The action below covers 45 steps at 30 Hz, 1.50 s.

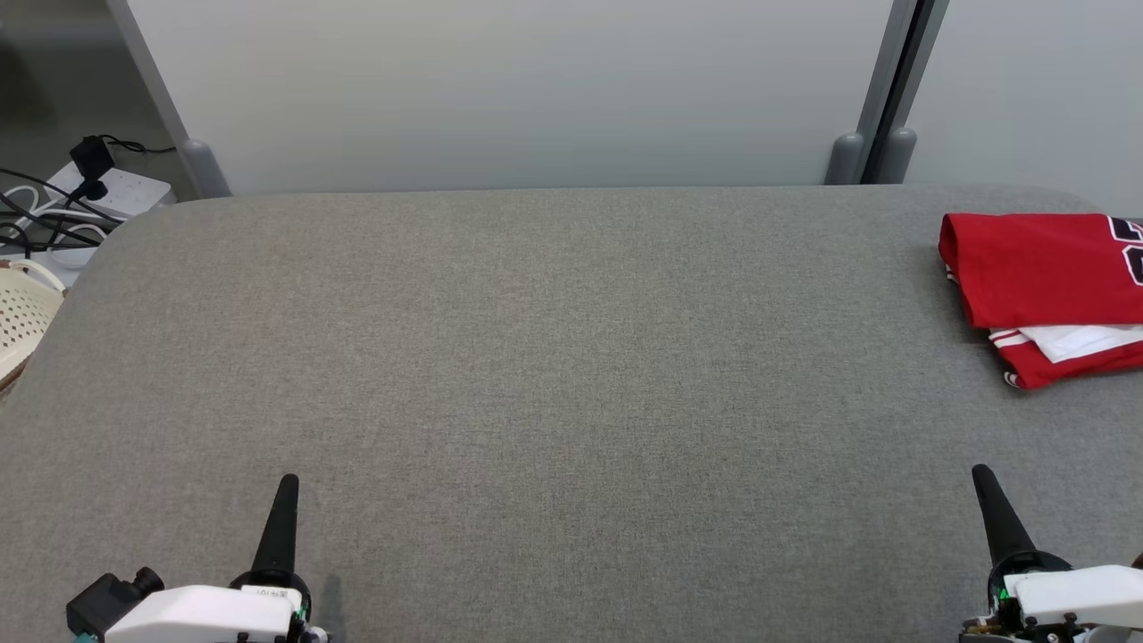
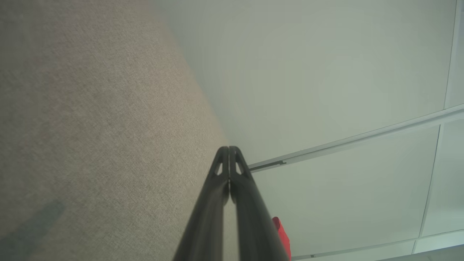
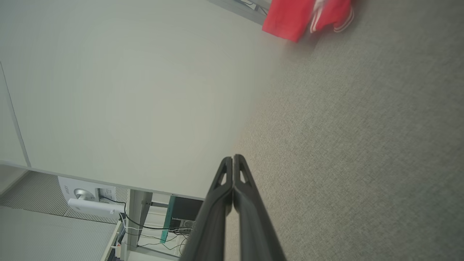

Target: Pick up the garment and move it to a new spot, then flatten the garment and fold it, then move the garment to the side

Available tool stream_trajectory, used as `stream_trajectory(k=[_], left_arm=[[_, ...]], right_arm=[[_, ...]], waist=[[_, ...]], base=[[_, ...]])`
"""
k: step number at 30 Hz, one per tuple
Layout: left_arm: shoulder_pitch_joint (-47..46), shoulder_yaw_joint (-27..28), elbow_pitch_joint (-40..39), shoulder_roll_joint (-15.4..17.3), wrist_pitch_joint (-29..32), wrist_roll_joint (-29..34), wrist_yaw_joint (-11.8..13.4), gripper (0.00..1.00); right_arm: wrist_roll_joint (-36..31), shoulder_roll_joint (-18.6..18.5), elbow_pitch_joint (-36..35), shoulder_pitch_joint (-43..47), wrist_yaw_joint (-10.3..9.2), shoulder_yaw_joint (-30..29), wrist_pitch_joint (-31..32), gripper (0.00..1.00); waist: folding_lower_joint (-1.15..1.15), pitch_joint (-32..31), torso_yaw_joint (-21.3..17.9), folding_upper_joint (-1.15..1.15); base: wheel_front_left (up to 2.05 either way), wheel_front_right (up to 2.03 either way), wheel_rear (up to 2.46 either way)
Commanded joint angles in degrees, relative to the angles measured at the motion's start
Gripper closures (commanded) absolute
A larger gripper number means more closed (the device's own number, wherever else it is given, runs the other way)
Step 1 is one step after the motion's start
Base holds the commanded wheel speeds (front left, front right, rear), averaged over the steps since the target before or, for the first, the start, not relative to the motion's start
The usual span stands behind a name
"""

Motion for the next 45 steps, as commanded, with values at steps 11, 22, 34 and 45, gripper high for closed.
stream_trajectory(k=[11, 22, 34, 45], left_arm=[[-4.62, 2.82, -0.34, 0.93, 2.08, -8.32, -1.58, 1.0], [-6.21, 4.17, 0.69, 0.93, 4.35, -16.88, -2.67, 1.0], [-6.67, 4.72, 0.99, 0.81, 5.12, -19.17, -2.98, 1.0], [-6.69, 4.94, 1.0, 0.66, 5.3, -18.99, -2.98, 1.0]], right_arm=[[7.91, -0.42, -0.75, -3.89, 0.01, -0.43, 2.61, 1.0], [15.96, -0.2, -0.08, -5.03, 0.01, -1.65, 4.82, 1.0], [18.15, -0.07, 0.12, -5.37, 0.01, -2.1, 5.53, 1.0], [18.03, 0.03, 0.13, -5.38, 0.01, -2.24, 5.65, 1.0]], waist=[[0.0, 0.34, -0.03, 0.0], [0.0, 0.74, -0.08, 0.0], [0.0, 0.86, -0.09, 0.0], [0.0, 0.86, -0.09, 0.0]], base=[[0.0, 0.0, 0.0], [0.0, 0.0, 0.0], [0.0, 0.0, 0.0], [0.0, 0.0, 0.0]])
